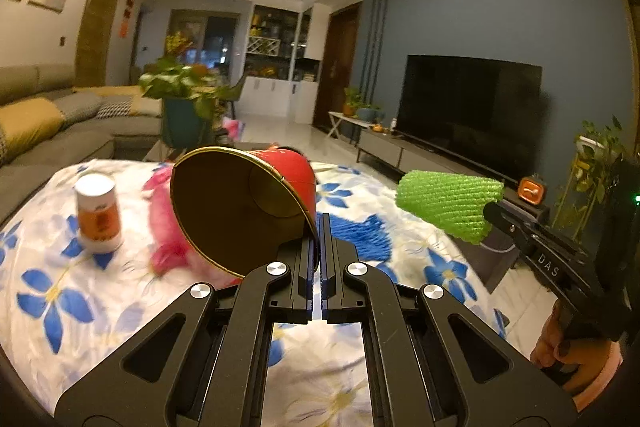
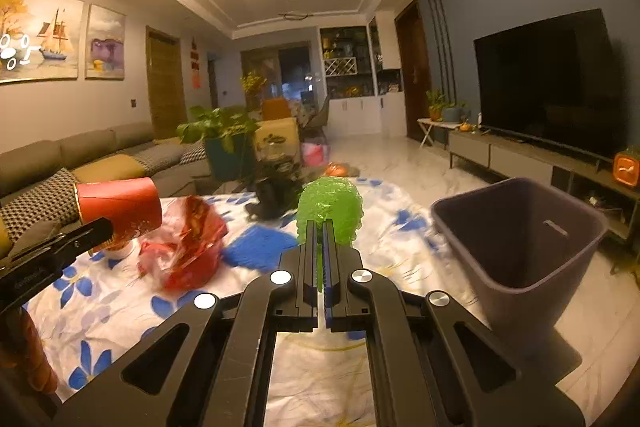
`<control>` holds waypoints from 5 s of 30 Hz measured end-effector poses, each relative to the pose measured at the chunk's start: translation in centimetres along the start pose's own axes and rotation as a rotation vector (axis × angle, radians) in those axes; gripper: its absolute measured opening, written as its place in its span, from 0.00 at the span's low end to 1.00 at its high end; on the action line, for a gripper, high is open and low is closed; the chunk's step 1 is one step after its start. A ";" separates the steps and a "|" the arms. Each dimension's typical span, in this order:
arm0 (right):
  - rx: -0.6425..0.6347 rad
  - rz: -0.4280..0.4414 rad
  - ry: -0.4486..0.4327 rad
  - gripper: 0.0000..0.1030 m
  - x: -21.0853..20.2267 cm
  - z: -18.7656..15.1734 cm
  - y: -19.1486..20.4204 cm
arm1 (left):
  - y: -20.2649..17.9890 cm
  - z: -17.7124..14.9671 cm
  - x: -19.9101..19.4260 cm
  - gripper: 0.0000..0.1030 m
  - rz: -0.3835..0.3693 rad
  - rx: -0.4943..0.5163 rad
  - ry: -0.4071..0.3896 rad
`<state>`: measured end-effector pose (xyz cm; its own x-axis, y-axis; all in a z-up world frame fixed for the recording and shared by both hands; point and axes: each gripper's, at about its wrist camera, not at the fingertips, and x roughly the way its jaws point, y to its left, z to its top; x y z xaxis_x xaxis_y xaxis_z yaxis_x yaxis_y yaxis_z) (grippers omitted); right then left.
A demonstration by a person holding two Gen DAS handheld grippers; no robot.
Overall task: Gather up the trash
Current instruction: 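Lift the red cup and green foam net over the grey bin with both tools, then open the left tool to drop the red cup while the right tool releases the green net, then move the left tool to the table and grasp the red-and-white snack wrapper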
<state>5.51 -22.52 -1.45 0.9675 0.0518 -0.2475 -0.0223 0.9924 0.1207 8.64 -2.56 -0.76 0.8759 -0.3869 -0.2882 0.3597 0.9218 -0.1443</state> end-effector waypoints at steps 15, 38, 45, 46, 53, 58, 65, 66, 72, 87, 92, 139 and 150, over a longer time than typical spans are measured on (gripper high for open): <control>0.016 -0.219 -0.105 0.03 -1.9 3.0 -8.3 | -9.3 3.1 7.2 0.01 -0.171 0.107 -0.003; 0.038 -0.381 -0.106 0.03 -1.4 3.7 -15.8 | -19.5 3.8 17.3 0.01 -0.337 0.141 0.046; 0.039 -0.393 -0.099 0.03 -0.8 3.8 -16.3 | -21.0 3.4 19.0 0.01 -0.368 0.164 0.061; 0.038 -0.394 -0.099 0.03 -0.7 3.9 -16.2 | -21.1 3.3 19.2 0.01 -0.370 0.165 0.064; 0.035 -0.397 -0.094 0.03 -0.3 3.8 -15.7 | -22.0 2.7 20.3 0.01 -0.390 0.170 0.084; 0.042 -0.401 -0.092 0.03 -0.3 3.8 -15.8 | -22.4 2.6 20.8 0.01 -0.397 0.173 0.090; 0.046 -0.403 -0.086 0.03 -0.1 3.8 -16.1 | -23.0 2.4 21.5 0.01 -0.410 0.174 0.104; 0.047 -0.402 -0.086 0.03 -0.1 3.8 -16.1 | -23.1 2.4 21.6 0.01 -0.413 0.175 0.107; 0.056 -0.405 -0.081 0.03 0.1 3.9 -16.4 | -23.7 2.3 22.2 0.01 -0.436 0.179 0.121; 0.062 -0.398 -0.070 0.03 0.8 3.8 -16.8 | -24.5 1.9 23.1 0.02 -0.457 0.184 0.142; 0.066 -0.392 -0.066 0.03 1.1 3.7 -16.9 | -24.5 1.8 23.4 0.02 -0.455 0.191 0.149; 0.049 -0.263 -0.074 0.84 -0.3 0.3 -6.7 | -1.9 -0.5 8.8 0.88 0.180 -0.029 0.040; 0.005 -0.145 -0.024 0.84 2.5 -1.3 0.1 | 6.0 -2.0 3.7 0.88 0.352 -0.037 0.014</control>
<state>7.63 -22.17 -3.31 0.9662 -0.0945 -0.2398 0.1190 0.9888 0.0898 13.41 1.48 -4.62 0.9396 -0.0462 -0.3392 0.0244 0.9974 -0.0683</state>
